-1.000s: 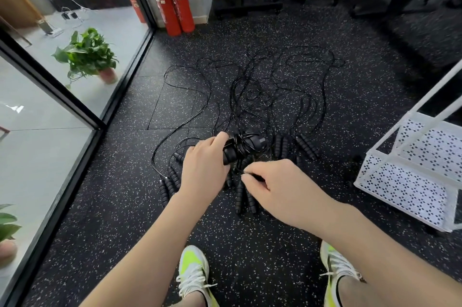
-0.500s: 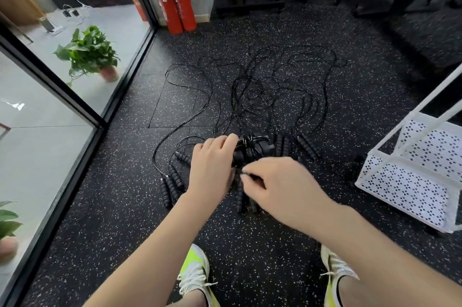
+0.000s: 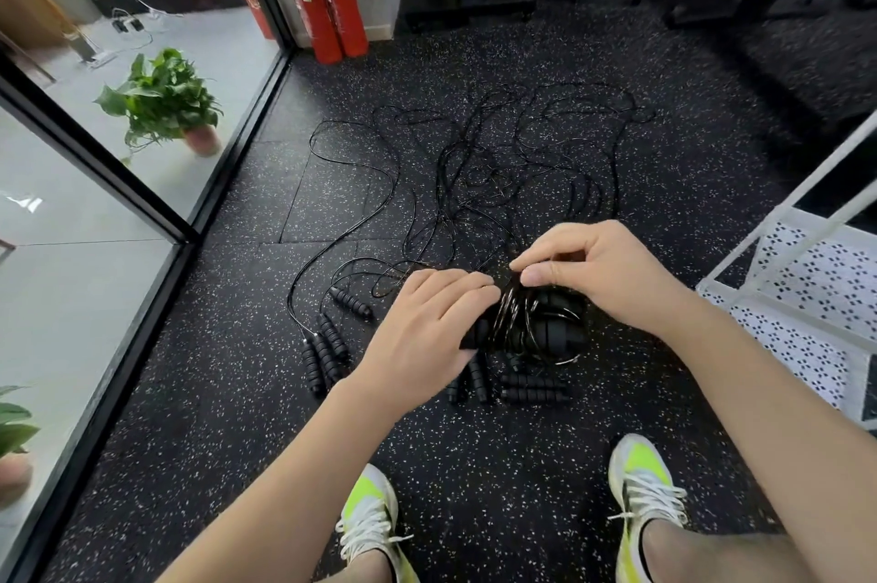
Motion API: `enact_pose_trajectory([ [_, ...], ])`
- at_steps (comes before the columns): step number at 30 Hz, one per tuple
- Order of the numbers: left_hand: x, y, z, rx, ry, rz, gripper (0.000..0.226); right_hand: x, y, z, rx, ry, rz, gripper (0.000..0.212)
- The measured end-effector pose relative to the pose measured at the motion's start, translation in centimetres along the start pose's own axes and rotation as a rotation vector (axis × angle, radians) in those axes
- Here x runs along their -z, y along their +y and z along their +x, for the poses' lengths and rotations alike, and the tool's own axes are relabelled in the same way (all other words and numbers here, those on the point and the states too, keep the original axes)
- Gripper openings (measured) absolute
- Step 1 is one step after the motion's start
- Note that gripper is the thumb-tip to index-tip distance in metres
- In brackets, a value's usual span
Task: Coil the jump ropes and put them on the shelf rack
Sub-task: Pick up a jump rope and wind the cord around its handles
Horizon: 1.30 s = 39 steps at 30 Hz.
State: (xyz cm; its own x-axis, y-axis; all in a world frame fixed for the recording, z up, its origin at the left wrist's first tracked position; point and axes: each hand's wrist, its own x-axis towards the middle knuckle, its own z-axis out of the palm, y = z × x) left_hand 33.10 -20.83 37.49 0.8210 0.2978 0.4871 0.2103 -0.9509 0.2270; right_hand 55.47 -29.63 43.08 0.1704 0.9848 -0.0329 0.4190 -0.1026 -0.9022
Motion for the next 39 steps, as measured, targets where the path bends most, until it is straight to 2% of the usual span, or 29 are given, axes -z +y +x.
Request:
enact_pose_trajectory([
  [5,0.8,0.8,0.1,-0.013,0.065,-0.029,0.062,-1.0,1.9,-0.2,-0.175,-0.130,0.537,0.011],
  [8,1.3,1.9,0.6,0.235,0.171,-0.120,0.063,-3.0,3.0,-0.3,-0.189,-0.102,0.607,0.016],
  [10,1.7,2.1,1.2,0.413,0.232,-0.146,0.065,-4.6,3.4,-0.5,-0.244,-0.093,0.557,0.011],
  [12,2.0,1.5,1.8,0.477,0.256,-0.079,0.058,-6.4,3.3,-1.0,-0.275,-0.181,0.392,0.017],
  [15,2.1,0.6,2.4,0.458,0.256,0.030,0.047,-8.9,1.9,-2.0,-0.270,-0.286,0.188,0.022],
  [19,1.3,-0.3,2.1,0.426,0.184,0.076,0.054,-10.0,-0.2,-3.0,-0.202,-0.233,-0.084,0.025],
  [24,0.2,-0.9,1.5,0.402,0.127,0.058,0.062,-9.7,-2.5,-4.0,-0.165,-0.250,-0.189,0.018],
  [26,-0.1,-0.8,1.5,0.421,0.093,0.053,0.065,-9.5,-3.2,-4.2,-0.157,-0.223,-0.242,0.015],
  [31,-0.1,-0.9,1.2,0.379,0.001,0.018,0.069,-7.1,-4.2,-3.8,-0.093,-0.108,-0.422,0.025],
  [35,0.2,-0.8,1.0,0.313,-0.040,0.003,0.065,-4.8,-4.7,-3.4,0.017,-0.009,-0.658,0.022],
  [39,0.0,-0.9,0.6,0.207,-0.069,-0.017,0.053,-2.6,-4.3,-2.3,0.090,0.082,-0.698,0.025],
])
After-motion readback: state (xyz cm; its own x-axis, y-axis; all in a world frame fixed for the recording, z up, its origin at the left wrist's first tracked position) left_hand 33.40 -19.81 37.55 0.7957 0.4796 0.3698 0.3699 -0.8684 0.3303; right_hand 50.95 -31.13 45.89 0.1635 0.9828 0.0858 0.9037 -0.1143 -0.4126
